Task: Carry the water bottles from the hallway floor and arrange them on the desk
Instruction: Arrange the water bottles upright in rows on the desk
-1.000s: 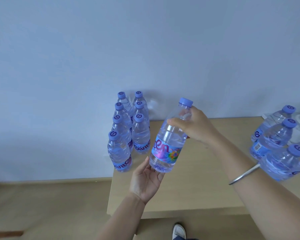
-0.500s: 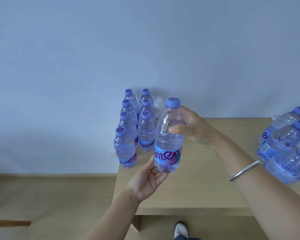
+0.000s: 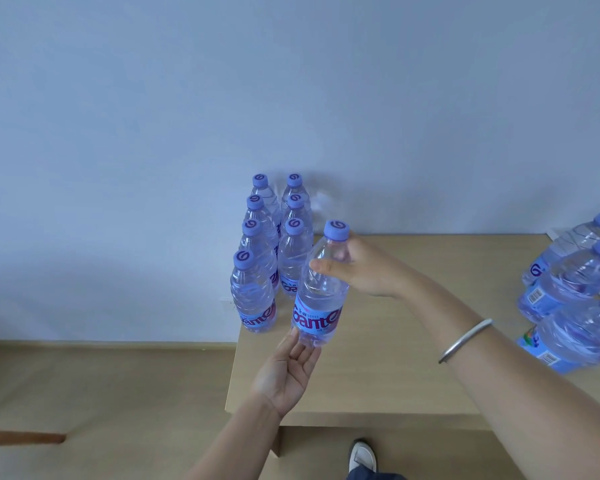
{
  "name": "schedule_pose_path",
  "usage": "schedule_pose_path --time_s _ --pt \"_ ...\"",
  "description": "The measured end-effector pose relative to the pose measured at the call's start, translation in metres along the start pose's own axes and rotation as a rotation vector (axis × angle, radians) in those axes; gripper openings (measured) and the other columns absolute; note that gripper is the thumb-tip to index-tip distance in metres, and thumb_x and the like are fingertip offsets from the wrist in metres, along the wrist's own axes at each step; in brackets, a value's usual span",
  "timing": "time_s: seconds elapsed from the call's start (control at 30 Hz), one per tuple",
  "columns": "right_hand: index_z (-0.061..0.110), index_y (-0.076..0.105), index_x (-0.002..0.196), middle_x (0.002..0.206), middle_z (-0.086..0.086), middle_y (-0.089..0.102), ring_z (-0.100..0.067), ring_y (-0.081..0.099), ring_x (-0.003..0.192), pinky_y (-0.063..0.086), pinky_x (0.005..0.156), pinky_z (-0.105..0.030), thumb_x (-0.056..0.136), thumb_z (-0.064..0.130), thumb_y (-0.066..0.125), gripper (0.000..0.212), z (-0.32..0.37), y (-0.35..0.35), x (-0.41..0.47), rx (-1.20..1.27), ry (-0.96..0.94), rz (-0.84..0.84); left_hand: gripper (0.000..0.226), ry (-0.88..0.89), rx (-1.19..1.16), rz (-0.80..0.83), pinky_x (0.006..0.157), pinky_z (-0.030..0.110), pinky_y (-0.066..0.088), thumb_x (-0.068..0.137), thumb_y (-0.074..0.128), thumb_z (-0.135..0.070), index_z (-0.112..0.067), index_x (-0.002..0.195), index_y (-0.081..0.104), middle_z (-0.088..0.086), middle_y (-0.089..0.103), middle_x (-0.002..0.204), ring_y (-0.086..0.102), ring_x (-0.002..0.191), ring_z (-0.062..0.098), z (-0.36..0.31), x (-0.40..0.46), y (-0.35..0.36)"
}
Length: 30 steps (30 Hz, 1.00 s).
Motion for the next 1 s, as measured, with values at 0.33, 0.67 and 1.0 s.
schedule_pose_path --time_s 0.33,0.67,1.0 --pt "0.036 0.030 0.064 0.055 0.016 0.032 0.001 0.033 0.047 0.023 0.046 -0.016 0.081 0.049 0.064 0.040 -0.023 0.028 0.027 -0.117 0.057 -0.138 0.027 0.140 0.341 -0.250 0.078 0.027 0.051 0.092 0.048 0.002 0.001 0.118 0.055 0.009 0.063 0.086 0.058 0.078 0.017 -0.013 0.011 -0.012" --pt "0.032 0.038 0.078 0.063 0.017 0.037 0.001 0.038 0.056 0.027 0.050 -0.020 0.080 0.053 0.063 0.032 -0.041 0.049 0.045 -0.161 0.078 -0.155 0.038 0.110 0.417 -0.356 0.094 0.034 0.040 0.094 0.037 0.009 0.005 0.132 0.041 0.012 0.055 0.092 0.055 0.088 0.021 -0.018 0.024 -0.008" --pt "0.021 0.050 0.117 0.116 0.003 0.059 -0.019 0.057 0.102 0.042 0.077 -0.029 0.080 0.048 0.066 0.048 -0.035 0.065 0.051 -0.174 0.052 -0.141 0.037 0.127 0.392 -0.378 0.102 0.037 0.037 0.096 0.032 0.007 0.004 0.132 0.041 0.011 0.050 0.105 0.048 0.123 0.029 -0.023 0.030 -0.010"
Point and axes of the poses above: each hand's wrist, its own x-axis towards the middle knuckle, its own y-axis out of the palm, z = x × y, the point moved 5 cm from there along x, towards the middle knuckle
